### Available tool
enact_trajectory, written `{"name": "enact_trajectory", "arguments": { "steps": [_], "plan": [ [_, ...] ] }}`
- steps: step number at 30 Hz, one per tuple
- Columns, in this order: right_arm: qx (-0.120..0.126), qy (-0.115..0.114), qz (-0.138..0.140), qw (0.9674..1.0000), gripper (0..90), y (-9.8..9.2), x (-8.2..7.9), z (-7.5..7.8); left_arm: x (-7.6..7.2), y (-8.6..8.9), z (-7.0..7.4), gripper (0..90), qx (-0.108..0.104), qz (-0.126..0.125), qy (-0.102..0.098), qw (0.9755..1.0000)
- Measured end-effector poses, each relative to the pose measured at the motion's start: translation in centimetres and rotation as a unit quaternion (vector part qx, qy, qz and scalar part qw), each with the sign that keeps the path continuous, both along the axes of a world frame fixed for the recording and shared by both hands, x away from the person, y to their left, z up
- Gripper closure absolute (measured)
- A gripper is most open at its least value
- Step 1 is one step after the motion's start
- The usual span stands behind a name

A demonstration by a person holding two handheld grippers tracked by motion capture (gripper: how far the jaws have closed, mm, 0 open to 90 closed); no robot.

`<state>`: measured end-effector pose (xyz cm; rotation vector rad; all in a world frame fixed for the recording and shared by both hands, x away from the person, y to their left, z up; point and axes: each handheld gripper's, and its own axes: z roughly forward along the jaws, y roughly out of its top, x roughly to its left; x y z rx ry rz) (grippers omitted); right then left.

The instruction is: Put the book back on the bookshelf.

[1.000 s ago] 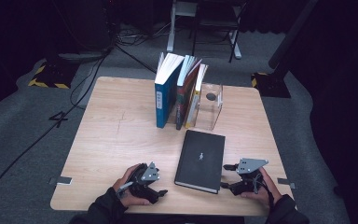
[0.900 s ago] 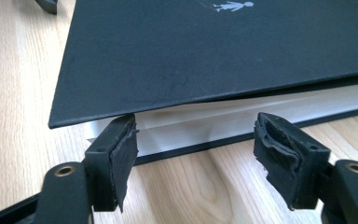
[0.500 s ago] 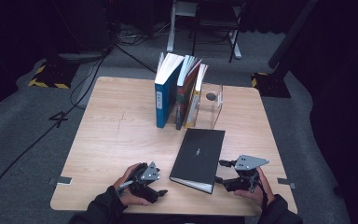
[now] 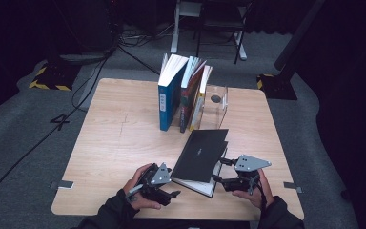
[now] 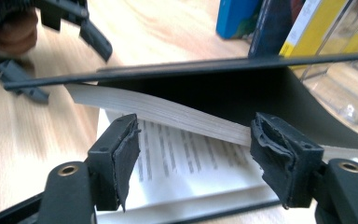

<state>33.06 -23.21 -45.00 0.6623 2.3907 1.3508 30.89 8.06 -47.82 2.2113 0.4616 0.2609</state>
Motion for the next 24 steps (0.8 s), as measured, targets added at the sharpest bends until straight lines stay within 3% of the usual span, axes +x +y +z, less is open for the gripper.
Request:
{"name": "enact_trajectory", "arguments": {
  "steps": [5, 9, 11, 14, 16, 20, 24],
  "plan": [
    [-0.004, -0.022, -0.002, 0.9997, 33.9, 0.9, 0.1, 0.2, 0.4, -1.5, 0.0, 18.2, 0.006, 0.011, -0.016, 0.9998],
    [0.002, -0.028, -0.008, 0.9996, 34.1, 1.2, 0.2, 0.3, 0.7, -2.4, 0.1, 19.5, -0.004, 0.029, -0.029, 0.9991],
    [0.004, -0.033, -0.013, 0.9993, 34.8, 1.4, 0.1, 0.2, 0.7, -3.3, 0.0, 19.4, 0.014, 0.047, -0.050, 0.9975],
    [0.003, -0.036, -0.012, 0.9993, 35.2, 1.5, 0.1, 0.3, 0.8, -4.3, -0.1, 17.8, 0.022, 0.064, -0.063, 0.9957],
    [0.002, -0.036, -0.011, 0.9993, 35.2, 1.5, 0.2, 0.3, 1.0, -4.4, -0.1, 17.7, 0.020, 0.067, -0.064, 0.9955],
    [0.004, -0.035, -0.009, 0.9993, 35.0, 1.4, 0.2, 0.2, 1.8, -5.2, -0.4, 19.0, 0.022, 0.098, -0.070, 0.9925],
    [0.006, -0.035, -0.009, 0.9993, 35.1, 1.4, 0.3, 0.3, 2.2, -5.5, -0.4, 21.9, 0.023, 0.104, -0.077, 0.9914]
  ]
}}
